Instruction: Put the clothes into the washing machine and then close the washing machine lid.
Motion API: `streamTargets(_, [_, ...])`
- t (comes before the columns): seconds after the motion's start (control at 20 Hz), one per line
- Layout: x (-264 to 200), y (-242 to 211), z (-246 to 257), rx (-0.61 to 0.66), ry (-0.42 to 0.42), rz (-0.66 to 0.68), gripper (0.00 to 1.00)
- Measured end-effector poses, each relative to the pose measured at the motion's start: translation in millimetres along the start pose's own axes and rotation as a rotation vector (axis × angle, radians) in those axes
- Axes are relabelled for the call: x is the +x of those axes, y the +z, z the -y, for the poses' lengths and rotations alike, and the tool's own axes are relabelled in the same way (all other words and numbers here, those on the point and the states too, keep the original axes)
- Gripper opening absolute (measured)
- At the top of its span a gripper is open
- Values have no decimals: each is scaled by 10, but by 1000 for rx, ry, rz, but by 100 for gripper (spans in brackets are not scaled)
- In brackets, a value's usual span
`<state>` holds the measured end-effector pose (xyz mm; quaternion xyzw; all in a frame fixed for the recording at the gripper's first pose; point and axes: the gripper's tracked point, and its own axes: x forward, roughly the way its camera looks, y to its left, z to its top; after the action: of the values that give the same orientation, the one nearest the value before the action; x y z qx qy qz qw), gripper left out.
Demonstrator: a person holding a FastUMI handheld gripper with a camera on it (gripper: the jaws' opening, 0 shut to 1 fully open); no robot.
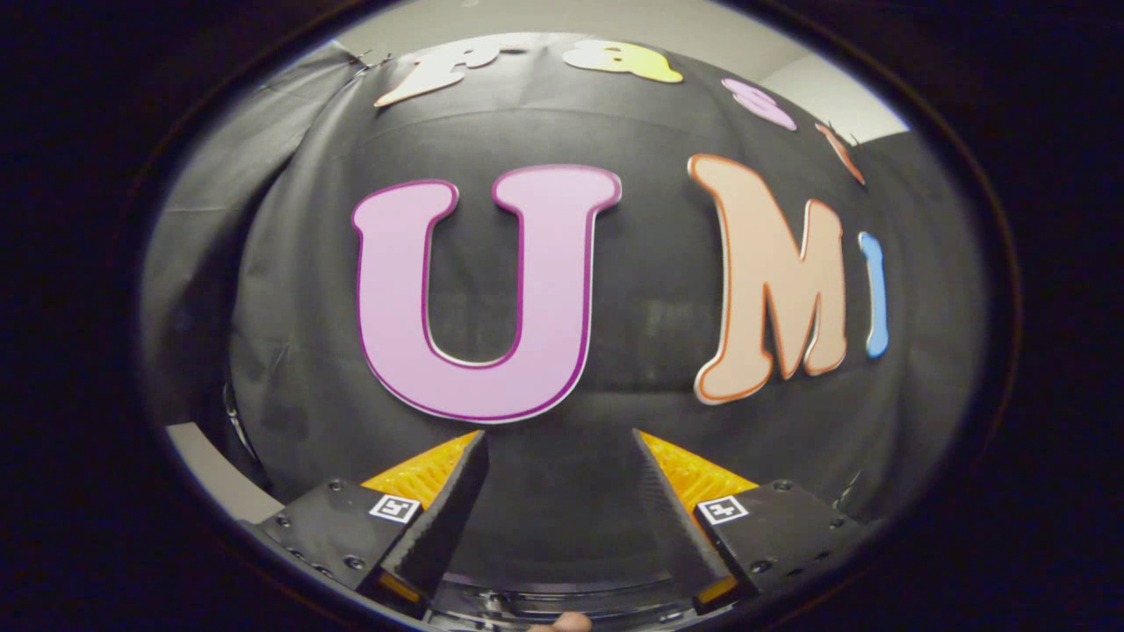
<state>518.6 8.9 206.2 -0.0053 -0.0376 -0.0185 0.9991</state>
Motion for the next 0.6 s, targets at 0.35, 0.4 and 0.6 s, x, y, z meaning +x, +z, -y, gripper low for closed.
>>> streamTargets(0.35, [139, -868, 144, -17, -27, -181, 97])
streamTargets(0.4, [129, -909, 138, -54, -28, -214, 96])
streamTargets(0.6, [141, -962, 212, -14, -70, -215, 96])
